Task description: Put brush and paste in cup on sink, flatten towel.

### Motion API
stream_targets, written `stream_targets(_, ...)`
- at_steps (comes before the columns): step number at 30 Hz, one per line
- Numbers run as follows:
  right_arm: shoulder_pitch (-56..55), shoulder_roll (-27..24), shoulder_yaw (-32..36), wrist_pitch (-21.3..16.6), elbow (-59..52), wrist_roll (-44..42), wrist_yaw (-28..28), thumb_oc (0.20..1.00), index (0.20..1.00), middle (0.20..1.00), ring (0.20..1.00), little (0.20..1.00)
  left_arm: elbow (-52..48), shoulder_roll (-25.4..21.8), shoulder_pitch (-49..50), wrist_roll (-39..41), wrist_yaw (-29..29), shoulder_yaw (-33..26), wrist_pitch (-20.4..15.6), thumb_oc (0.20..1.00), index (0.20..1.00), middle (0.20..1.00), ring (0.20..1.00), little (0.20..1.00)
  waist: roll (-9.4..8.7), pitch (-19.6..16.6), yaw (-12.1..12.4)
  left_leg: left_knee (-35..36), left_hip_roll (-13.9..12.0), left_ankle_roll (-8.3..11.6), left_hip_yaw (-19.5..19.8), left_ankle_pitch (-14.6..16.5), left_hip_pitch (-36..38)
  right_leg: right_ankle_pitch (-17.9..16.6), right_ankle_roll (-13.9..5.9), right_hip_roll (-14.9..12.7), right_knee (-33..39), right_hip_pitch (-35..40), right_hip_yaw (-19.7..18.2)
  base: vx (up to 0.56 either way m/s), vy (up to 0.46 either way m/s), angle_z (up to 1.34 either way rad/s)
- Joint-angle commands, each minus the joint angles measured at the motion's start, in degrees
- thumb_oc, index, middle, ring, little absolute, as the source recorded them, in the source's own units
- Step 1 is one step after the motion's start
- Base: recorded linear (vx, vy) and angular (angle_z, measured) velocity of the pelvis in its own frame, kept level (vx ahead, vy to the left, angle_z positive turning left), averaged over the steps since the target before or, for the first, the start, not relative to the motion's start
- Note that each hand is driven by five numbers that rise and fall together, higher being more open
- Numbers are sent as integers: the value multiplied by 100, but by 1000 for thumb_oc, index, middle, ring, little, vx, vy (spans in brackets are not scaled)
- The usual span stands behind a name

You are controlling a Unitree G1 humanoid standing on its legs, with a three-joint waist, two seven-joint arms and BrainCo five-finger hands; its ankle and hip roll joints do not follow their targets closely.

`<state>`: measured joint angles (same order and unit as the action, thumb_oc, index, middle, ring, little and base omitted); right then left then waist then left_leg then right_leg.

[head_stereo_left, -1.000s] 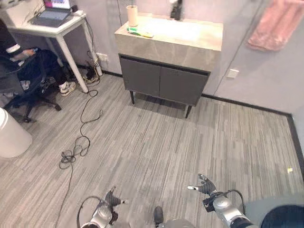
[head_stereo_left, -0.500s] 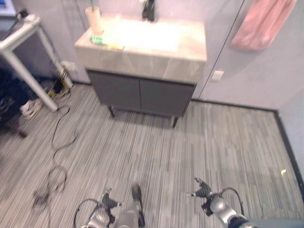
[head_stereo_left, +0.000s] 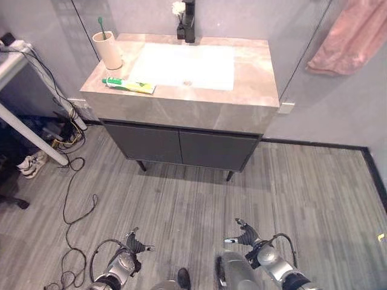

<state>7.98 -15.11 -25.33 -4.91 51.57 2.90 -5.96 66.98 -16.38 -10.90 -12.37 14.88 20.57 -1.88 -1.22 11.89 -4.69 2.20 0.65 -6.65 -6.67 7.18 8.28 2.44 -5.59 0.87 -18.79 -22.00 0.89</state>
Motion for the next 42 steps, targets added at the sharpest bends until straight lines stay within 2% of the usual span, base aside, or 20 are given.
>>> stream_targets(1, 33, -221, 50, -140, -38, -92, -55, 1000, 1000, 1000, 1000, 1000, -74, 45, 25, -359, -38, 138, -77, 1000, 1000, 1000, 1000, 1000, -171, -137, -252, -506, 302, 468, -51, -376, -118, -1085, 134, 181, 1287, 1232, -298, 427, -100, 74)
stream_targets(5, 46, -302, 65, -120, 108, -82, -56, 1000, 1000, 1000, 1000, 1000, -93, 125, 68, -296, -51, 156, -67, 1000, 1000, 1000, 1000, 1000, -195, -151, -145, -1495, 240, 687, -104, -488, -493, -1058, 300, 142, 1524, 1577, -110, 173, -72, 74)
stream_targets(6, 99, -378, 101, -107, 160, -80, -91, 1000, 1000, 1000, 1000, 1000, -114, 175, -28, -211, -40, 227, -74, 1000, 1000, 1000, 1000, 1000, -261, -46, -82, -2397, 124, 930, -139, -771, -1043, -1003, 416, 20, 1545, 1725, 32, 111, -84, 14)
stream_targets(10, 200, -450, 31, -87, 187, 37, -155, 1000, 1000, 1000, 1000, 1000, -122, 152, -117, -192, 23, 270, -77, 1000, 1000, 1000, 1000, 1000, -318, 3, -36, -3035, -149, 1016, -284, -964, -1520, -870, 536, -87, 1593, 1870, 166, 141, -20, 36)
stream_targets(11, 206, -454, -17, -75, 210, 102, -162, 1000, 1000, 1000, 1000, 1000, -84, 118, -128, -217, 70, 262, -59, 1000, 1000, 1000, 1000, 1000, -376, -28, -16, -2628, -544, 913, -528, -888, -1592, -806, 508, -208, 1678, 1986, 239, 176, 42, 44)
stream_targets(13, 208, -449, -48, -74, 220, 150, -175, 1000, 1000, 1000, 1000, 1000, -22, 89, -115, -183, 106, 202, -49, 1000, 1000, 1000, 1000, 1000, -389, -49, 31, -2287, -606, 865, -457, -804, -1586, -752, 473, -252, 1713, 2039, 238, 185, 106, 46)
stream_targets(16, 220, -408, -113, -115, 226, 214, -210, 1000, 1000, 1000, 1000, 1000, 82, 54, -45, -98, 246, 69, -60, 1000, 1000, 1000, 1000, 1000, -355, -85, 135, -1215, -668, 898, 133, -859, -1597, -633, 386, -320, 1728, 2083, 95, 271, 233, -4)
stream_targets(19, 300, -370, -182, -115, 330, 343, -235, 1000, 1000, 1000, 1000, 1000, 204, 17, -15, -48, 369, -9, -67, 1000, 1000, 1000, 1000, 1000, -180, -61, 233, -459, -1219, 1184, 574, -1612, -1853, -395, 263, -465, 1622, 2186, -107, 236, 297, -36)
stream_targets(22, 316, -378, -195, -118, 338, 399, -228, 1000, 1000, 1000, 1000, 1000, 236, -6, 4, -109, 385, -4, -61, 1000, 1000, 1000, 1000, 1000, -83, -73, 267, -253, -1342, 1282, 653, -1781, -1852, -276, 184, -580, 1500, 2270, -260, 245, 361, -38)
stream_targets(24, 315, -388, -169, -113, 313, 393, -218, 1000, 1000, 1000, 1000, 1000, 229, -33, 17, -160, 375, 20, -64, 1000, 1000, 1000, 1000, 1000, -57, -87, 273, -343, -1317, 1299, 648, -1738, -1850, -228, 144, -657, 1430, 2299, -348, 211, 353, -65)
stream_targets(26, 288, -395, 76, -72, 305, 314, -252, 1000, 1000, 1000, 1000, 1000, 139, -125, 13, -497, 252, 307, -92, 1000, 1000, 1000, 1000, 1000, -18, -142, 193, -1120, -863, 1116, 500, -1112, -2043, -373, -72, -1227, 1181, 2339, -597, 303, 611, -59)
stream_targets(27, 288, -394, 78, -72, 305, 314, -252, 1000, 1000, 1000, 1000, 1000, 137, -127, 13, -497, 251, 309, -91, 1000, 1000, 1000, 1000, 1000, -23, -144, 204, -1147, -860, 1111, 490, -1092, -2055, -368, -78, -1232, 1177, 2331, -609, 195, 486, -21)
stream_targets(29, 393, -378, 129, -47, 288, 367, -291, 1000, 1000, 1000, 1000, 1000, -24, -192, 40, -551, 246, 379, -122, 1000, 1000, 1000, 1000, 1000, 12, -126, 234, -1263, -618, 904, 256, -815, -1987, -902, -73, -1529, 877, 2046, -718, 123, 494, -21)
stream_targets(31, 615, -341, -76, -8, 79, 580, -268, 1000, 1000, 1000, 1000, 1000, -299, -301, 27, -492, 242, 380, -136, 1000, 1000, 1000, 1000, 1000, 93, 15, 318, -1058, -516, 747, -70, -755, -1772, -1409, 13, -1712, 498, 1521, -184, 53, 491, -69)
stream_targets(33, 615, -343, -94, -11, 19, 585, -250, 1000, 1000, 1000, 1000, 1000, -417, -318, 40, -470, 222, 383, -143, 1000, 1000, 1000, 1000, 1000, 119, 37, 319, -943, -461, 705, -155, -756, -1685, -1382, -9, -1684, 420, 1484, -14, 42, 251, -103)
stream_targets(35, 587, -350, -106, -35, -43, 577, -237, 1000, 1000, 1000, 1000, 1000, -602, -349, 41, -499, 151, 463, -166, 1000, 1000, 1000, 1000, 1000, 176, 62, 207, -664, -330, 630, -172, -821, -1500, -1106, 13, -1083, 189, 1259, -223, 112, 359, -42)
stream_targets(37, 537, -392, -143, -44, -221, 631, -263, 1000, 1000, 1000, 1000, 1000, -759, -355, 62, -527, 79, 543, -189, 1000, 1000, 1000, 1000, 1000, 205, 52, 170, -434, -223, 609, -278, -854, -1366, -890, 36, -927, 404, 1217, 119, 100, 234, 5)
stream_targets(40, 537, -392, -143, -43, -221, 631, -263, 1000, 1000, 1000, 1000, 1000, -759, -355, 63, -527, 79, 542, -189, 1000, 1000, 1000, 1000, 1000, 206, 55, 167, -433, -222, 609, -275, -855, -1362, -890, 36, -928, 406, 1222, 123, 46, 50, 1)
stream_targets(41, 529, -390, -154, -63, -130, 614, -282, 1000, 1000, 1000, 1000, 1000, -856, -339, 29, -582, 34, 651, -234, 1000, 1000, 1000, 1000, 1000, 177, 62, 92, -304, -133, 606, -316, -779, -1190, -792, 27, -647, 787, 1171, 103, 222, 148, -3)
stream_targets(42, 573, -355, -164, -31, -26, 615, -267, 1000, 1000, 1000, 1000, 1000, -961, -375, 10, -684, -15, 746, -247, 1000, 1000, 1000, 1000, 1000, 94, 87, 178, -260, -100, 607, -474, -691, -1069, -1049, -48, -763, 1302, 1123, 844, 308, 121, -23)
